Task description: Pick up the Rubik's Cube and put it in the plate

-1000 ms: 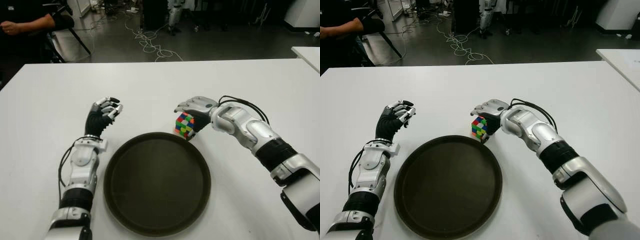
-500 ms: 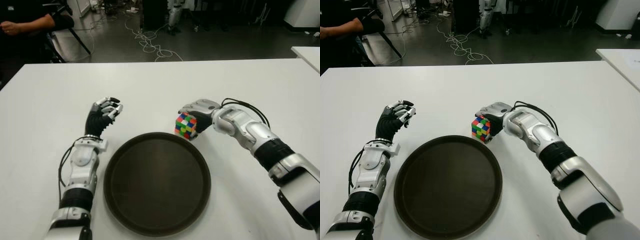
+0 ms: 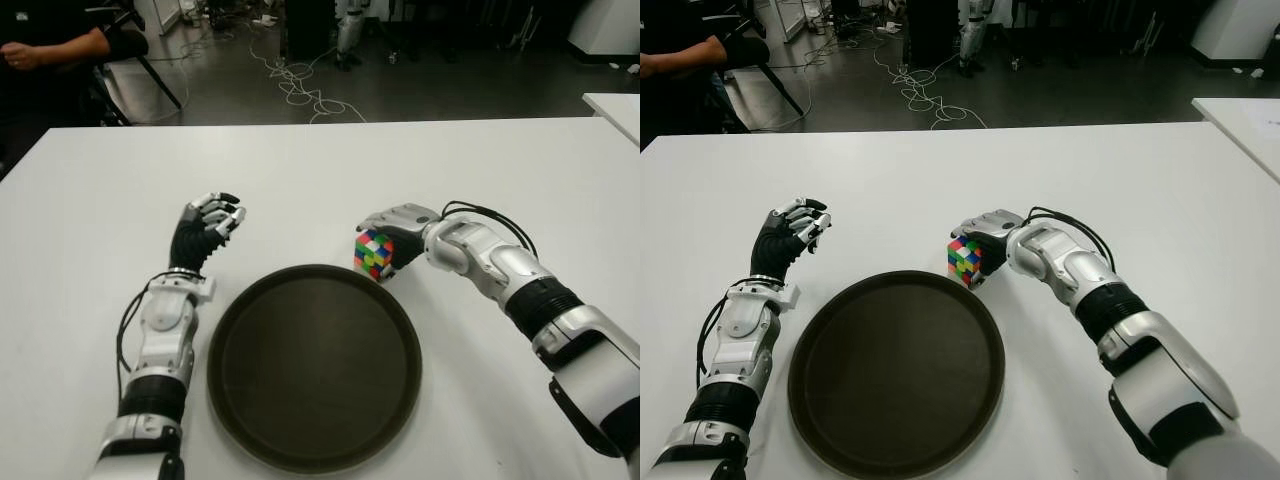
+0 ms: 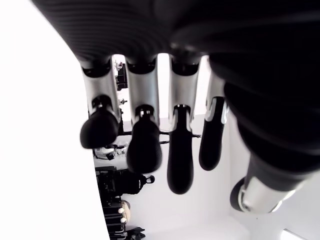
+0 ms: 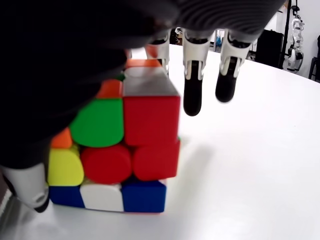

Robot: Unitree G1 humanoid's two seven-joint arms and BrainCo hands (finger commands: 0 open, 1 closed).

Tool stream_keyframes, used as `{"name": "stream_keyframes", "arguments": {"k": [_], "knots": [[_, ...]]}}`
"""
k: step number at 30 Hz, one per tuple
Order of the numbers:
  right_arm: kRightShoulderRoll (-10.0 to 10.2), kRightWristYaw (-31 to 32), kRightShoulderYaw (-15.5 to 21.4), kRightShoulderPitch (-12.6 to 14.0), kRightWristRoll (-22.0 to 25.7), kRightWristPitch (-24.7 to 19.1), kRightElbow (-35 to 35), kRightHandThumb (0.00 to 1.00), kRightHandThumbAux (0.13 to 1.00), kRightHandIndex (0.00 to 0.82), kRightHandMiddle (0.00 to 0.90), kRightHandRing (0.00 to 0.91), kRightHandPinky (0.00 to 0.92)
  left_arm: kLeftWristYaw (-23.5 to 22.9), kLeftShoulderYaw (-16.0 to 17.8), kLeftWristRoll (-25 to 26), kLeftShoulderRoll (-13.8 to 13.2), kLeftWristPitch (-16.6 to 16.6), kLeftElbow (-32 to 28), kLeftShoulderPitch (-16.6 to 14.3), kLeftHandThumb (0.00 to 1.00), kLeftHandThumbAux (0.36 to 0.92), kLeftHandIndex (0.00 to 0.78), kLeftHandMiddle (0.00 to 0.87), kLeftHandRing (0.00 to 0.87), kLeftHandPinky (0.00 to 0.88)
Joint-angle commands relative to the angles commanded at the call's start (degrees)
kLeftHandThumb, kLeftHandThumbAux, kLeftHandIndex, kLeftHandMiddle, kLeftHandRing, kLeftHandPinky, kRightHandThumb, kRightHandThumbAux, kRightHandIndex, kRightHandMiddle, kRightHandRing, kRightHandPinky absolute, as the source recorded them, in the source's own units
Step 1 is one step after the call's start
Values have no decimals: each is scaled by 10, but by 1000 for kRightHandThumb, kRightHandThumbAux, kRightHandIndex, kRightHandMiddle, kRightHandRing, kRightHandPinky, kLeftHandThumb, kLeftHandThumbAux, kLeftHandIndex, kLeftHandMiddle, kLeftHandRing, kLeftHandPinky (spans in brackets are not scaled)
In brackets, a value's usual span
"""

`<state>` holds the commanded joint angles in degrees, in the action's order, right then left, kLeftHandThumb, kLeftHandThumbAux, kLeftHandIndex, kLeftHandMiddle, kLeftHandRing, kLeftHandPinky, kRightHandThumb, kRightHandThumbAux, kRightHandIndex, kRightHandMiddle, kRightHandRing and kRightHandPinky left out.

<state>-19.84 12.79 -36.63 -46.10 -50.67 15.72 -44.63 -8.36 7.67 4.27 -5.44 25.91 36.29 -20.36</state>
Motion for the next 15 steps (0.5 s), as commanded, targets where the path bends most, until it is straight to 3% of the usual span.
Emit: {"name": "stream_keyframes", "arguments": {"k": [15], "knots": [[5, -13, -1, -4, 0, 5, -17, 48, 605, 50, 161, 186, 180, -3, -1, 0, 0, 3, 0, 0, 844, 659, 418, 566, 734, 766]]}}
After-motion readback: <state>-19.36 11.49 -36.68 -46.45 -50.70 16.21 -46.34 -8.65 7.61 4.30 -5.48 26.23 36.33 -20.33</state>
